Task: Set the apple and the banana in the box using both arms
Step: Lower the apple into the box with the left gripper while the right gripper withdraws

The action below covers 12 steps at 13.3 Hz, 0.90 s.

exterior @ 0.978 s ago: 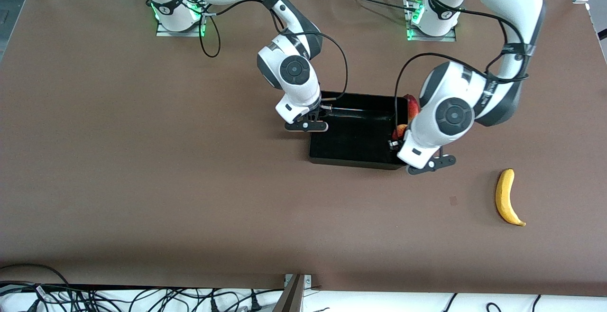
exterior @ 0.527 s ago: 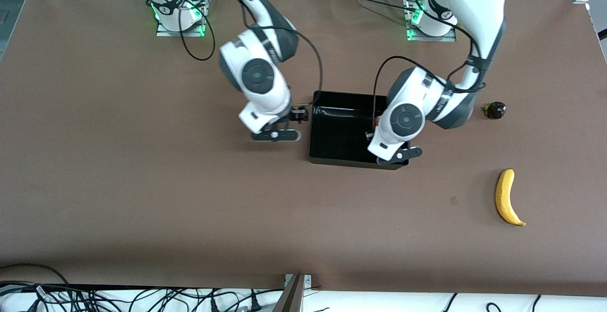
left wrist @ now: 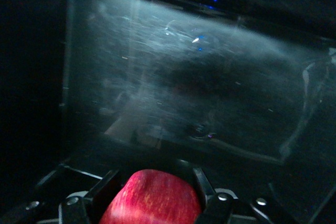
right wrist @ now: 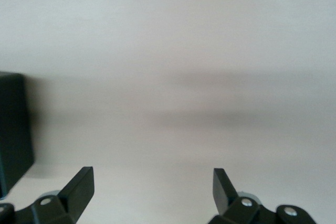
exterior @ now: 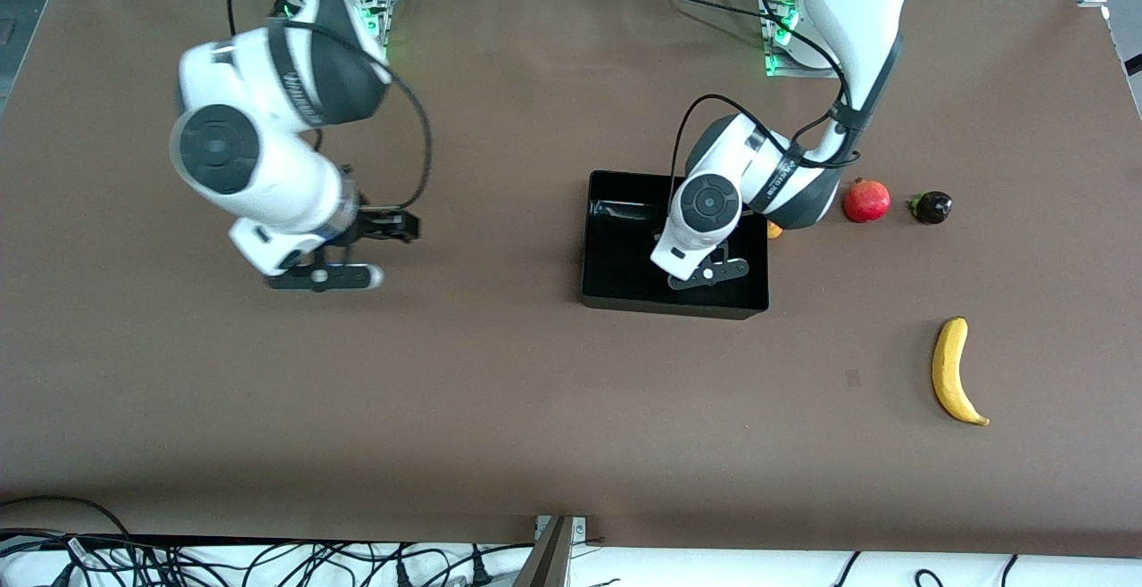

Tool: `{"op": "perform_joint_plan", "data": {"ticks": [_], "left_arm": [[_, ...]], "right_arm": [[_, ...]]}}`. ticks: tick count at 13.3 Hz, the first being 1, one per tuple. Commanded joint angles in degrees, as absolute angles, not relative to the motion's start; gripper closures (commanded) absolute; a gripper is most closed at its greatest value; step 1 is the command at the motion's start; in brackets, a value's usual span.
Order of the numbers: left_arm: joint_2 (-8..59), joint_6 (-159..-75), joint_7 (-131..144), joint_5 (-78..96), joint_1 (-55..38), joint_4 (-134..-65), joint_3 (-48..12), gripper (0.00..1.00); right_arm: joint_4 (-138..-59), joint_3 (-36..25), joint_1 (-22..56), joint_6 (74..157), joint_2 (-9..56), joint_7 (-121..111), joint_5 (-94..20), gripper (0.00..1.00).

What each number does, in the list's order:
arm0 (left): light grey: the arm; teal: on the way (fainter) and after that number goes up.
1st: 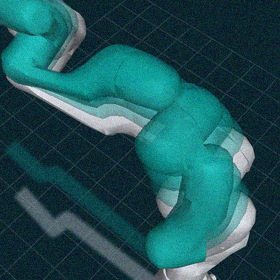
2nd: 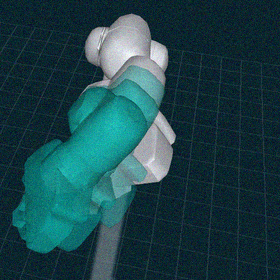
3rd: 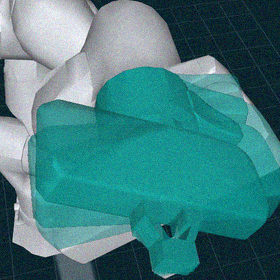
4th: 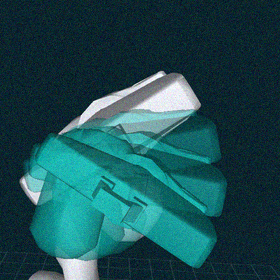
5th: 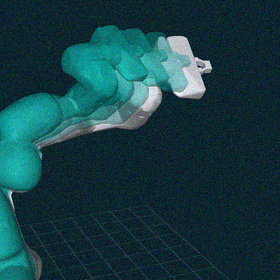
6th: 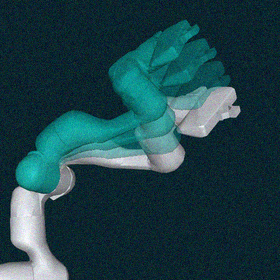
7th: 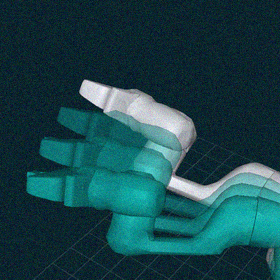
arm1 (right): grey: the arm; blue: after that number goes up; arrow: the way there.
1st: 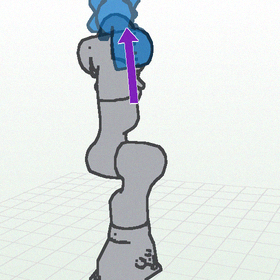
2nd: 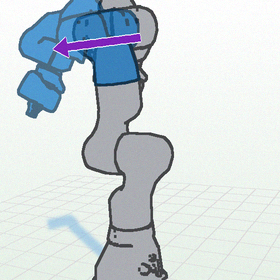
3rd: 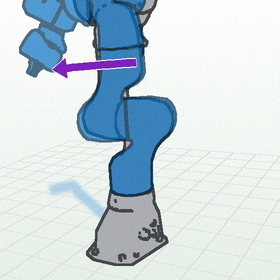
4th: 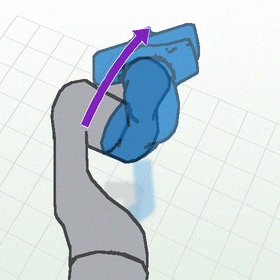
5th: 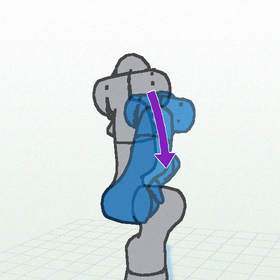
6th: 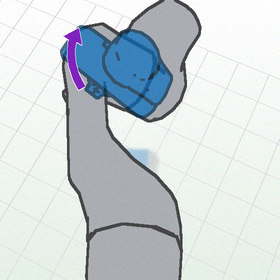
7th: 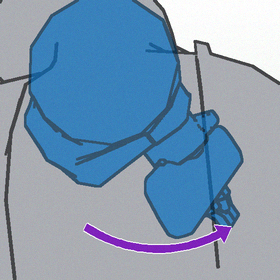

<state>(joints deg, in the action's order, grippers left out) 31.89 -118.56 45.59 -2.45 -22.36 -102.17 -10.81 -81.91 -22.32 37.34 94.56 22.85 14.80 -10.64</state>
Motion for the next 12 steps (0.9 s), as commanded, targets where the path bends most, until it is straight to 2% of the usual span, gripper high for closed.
{"op": "perform_joint_plan", "data": {"ticks": [1,3,7,11,12], "left_arm": [[30.8,-123.7,45.4,-0.7,-23.0,-105.2,-11.9,1.0],[30.8,-128.5,46.1,-0.4,-23.5,-107.7,-12.9,1.0],[31.0,-132.8,48.9,-0.4,-23.7,-111.3,-14.1,1.0],[31.4,-134.4,49.1,-0.4,-23.7,-112.8,-14.9,1.0],[31.7,-135.0,49.1,-0.4,-23.7,-112.7,-14.9,0.97]], "right_arm": [[-83.2,-29.0,38.1,91.5,20.2,8.7,-12.1,0.0],[-80.8,-32.5,38.1,90.7,19.7,4.8,-11.5,0.0],[-79.3,-38.0,38.1,85.2,18.0,-2.4,-11.8,0.0],[-78.8,-38.0,38.1,85.1,18.0,-3.3,-11.9,0.0],[-78.8,-38.1,38.1,85.1,18.0,-3.3,-11.8,0.0]]}}
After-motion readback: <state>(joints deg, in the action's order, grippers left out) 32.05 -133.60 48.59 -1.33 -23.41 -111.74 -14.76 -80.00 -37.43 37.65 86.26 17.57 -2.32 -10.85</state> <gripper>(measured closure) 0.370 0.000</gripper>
